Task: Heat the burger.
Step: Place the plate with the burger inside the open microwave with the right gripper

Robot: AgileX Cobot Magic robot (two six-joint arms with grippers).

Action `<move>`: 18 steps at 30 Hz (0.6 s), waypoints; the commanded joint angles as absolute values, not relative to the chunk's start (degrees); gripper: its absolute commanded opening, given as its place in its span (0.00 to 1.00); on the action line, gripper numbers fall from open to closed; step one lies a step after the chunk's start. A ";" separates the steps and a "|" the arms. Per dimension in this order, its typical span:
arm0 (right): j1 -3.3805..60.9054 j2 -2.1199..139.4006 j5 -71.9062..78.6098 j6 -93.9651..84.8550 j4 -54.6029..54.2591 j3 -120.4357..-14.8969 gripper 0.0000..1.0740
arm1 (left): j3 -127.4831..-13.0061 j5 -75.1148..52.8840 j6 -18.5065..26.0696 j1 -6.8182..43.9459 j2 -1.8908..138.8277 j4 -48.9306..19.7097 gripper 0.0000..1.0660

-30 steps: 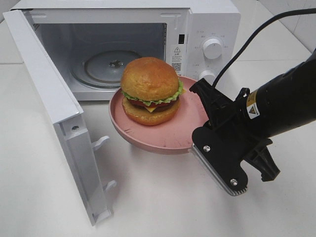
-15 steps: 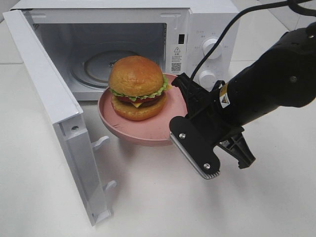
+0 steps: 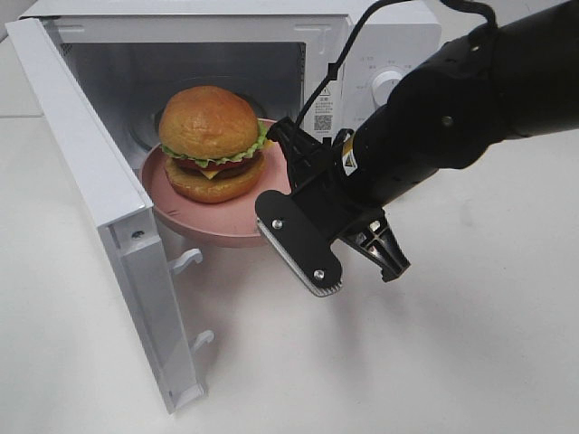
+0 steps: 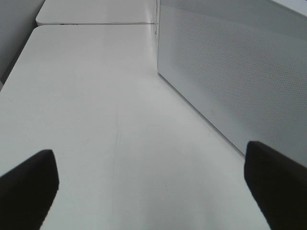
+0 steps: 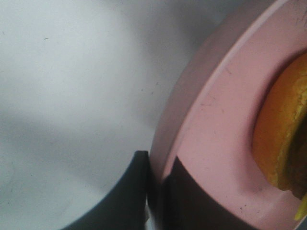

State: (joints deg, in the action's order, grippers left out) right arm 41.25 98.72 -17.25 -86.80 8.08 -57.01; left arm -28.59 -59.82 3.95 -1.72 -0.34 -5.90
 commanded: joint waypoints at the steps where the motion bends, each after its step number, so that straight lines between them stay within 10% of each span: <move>1: 41.54 100.73 -17.19 -86.17 8.25 -61.54 0.01 | -28.48 -59.47 3.67 -1.95 -1.55 -6.13 0.97; 18: 41.54 110.47 -21.37 -76.38 12.15 -75.63 0.01 | -28.48 -59.47 3.67 -1.95 -1.55 -6.07 0.97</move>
